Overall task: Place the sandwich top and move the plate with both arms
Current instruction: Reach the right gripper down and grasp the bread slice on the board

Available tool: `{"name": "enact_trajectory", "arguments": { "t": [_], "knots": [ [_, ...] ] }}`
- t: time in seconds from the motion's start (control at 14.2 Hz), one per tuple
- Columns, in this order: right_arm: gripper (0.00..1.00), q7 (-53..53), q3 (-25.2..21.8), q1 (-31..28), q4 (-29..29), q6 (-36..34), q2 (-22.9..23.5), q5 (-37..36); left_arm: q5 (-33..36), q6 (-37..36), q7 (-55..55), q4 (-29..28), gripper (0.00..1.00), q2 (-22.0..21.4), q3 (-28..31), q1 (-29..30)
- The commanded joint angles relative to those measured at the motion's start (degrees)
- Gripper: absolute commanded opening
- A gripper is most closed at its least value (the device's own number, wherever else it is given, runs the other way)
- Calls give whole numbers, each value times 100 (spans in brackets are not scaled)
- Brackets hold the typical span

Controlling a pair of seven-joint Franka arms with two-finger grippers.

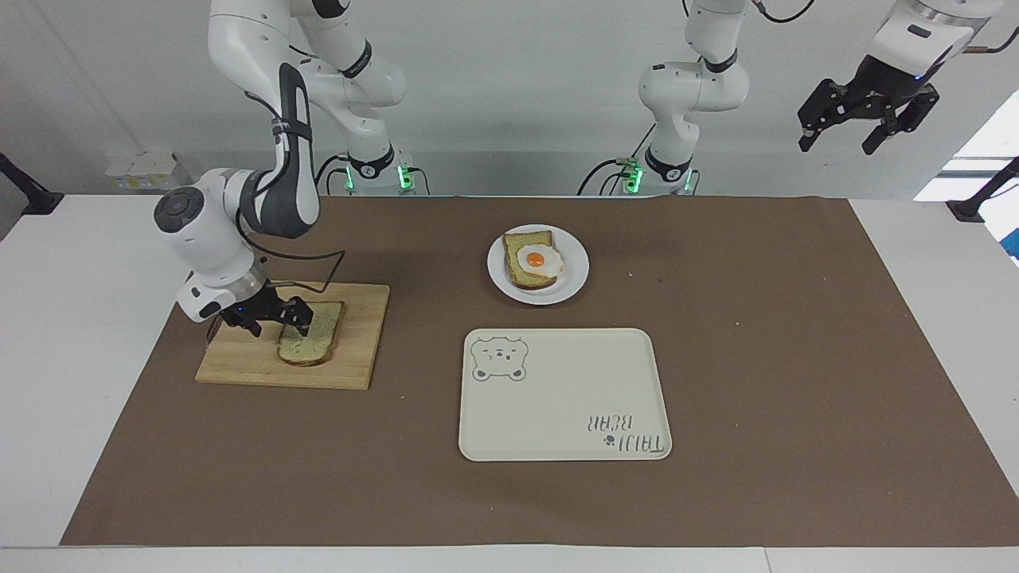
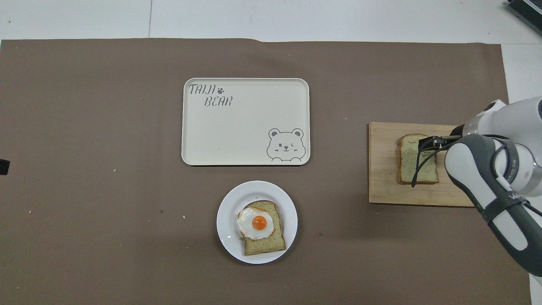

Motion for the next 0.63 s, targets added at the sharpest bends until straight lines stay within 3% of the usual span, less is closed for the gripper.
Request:
{"name": "enact_trajectory", "arguments": {
  "t": [0.0, 0.42, 0.56],
  "knots": [
    [100, -372, 50, -112, -225, 331, 19, 155, 64, -57, -22, -108, 100, -114, 22, -61],
    [97, -442, 50, -104, -419, 420, 10, 586, 47, -66, -22, -108, 100, -114, 22, -61],
    [63, -644, 50, -104, -436, 420, 10, 604, 46, -66, -14, -108, 100, -114, 22, -61]
  ]
}}
